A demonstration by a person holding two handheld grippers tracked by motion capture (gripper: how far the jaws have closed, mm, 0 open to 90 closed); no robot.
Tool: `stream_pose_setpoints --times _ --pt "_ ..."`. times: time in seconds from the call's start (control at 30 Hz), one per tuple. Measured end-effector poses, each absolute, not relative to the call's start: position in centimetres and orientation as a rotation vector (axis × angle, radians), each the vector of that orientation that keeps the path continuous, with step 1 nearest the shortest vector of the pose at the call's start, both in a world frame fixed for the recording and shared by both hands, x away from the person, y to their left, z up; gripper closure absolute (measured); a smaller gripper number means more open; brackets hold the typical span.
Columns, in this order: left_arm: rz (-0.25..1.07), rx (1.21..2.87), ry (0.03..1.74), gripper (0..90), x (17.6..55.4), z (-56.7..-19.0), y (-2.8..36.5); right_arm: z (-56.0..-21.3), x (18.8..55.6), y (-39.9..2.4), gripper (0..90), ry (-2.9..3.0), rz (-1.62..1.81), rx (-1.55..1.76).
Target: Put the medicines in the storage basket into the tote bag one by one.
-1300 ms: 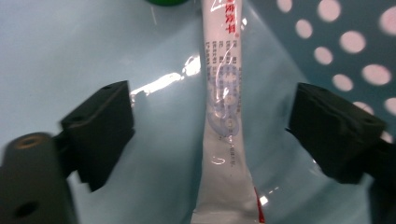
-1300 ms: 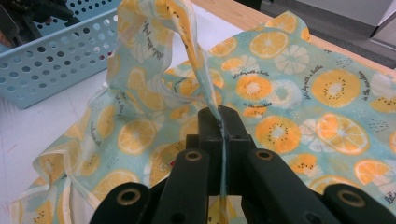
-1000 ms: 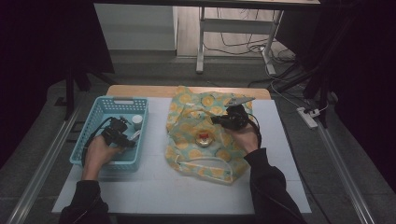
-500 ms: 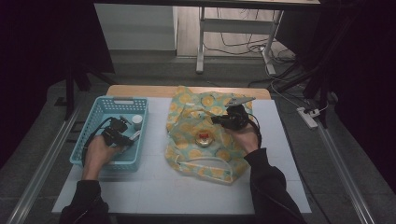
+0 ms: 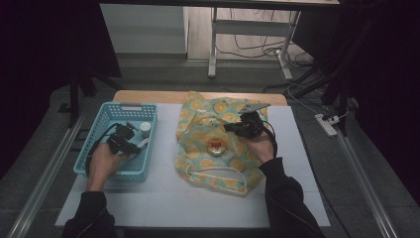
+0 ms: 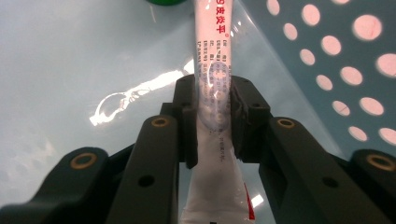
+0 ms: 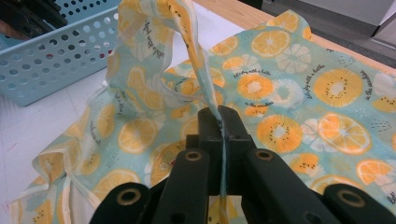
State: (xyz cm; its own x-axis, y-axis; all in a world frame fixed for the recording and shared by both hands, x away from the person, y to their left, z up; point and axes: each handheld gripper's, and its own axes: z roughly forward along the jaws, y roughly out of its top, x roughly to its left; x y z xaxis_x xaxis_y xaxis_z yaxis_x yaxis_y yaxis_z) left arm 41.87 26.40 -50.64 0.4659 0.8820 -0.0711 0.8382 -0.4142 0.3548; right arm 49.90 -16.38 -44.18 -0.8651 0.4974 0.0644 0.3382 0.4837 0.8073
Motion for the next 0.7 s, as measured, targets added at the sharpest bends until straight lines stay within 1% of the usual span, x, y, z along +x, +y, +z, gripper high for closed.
stream_pose_setpoints --times 0.53,0.7 --pt "0.25 2.294 1.398 73.9 41.1 -49.1 27.2 -44.1 49.9 -16.4 89.0 2.546 1.327 0.729" --pt "0.253 2.273 1.394 74.0 40.8 -48.5 27.4 -44.1 49.9 -16.4 89.0 2.545 1.328 0.729"
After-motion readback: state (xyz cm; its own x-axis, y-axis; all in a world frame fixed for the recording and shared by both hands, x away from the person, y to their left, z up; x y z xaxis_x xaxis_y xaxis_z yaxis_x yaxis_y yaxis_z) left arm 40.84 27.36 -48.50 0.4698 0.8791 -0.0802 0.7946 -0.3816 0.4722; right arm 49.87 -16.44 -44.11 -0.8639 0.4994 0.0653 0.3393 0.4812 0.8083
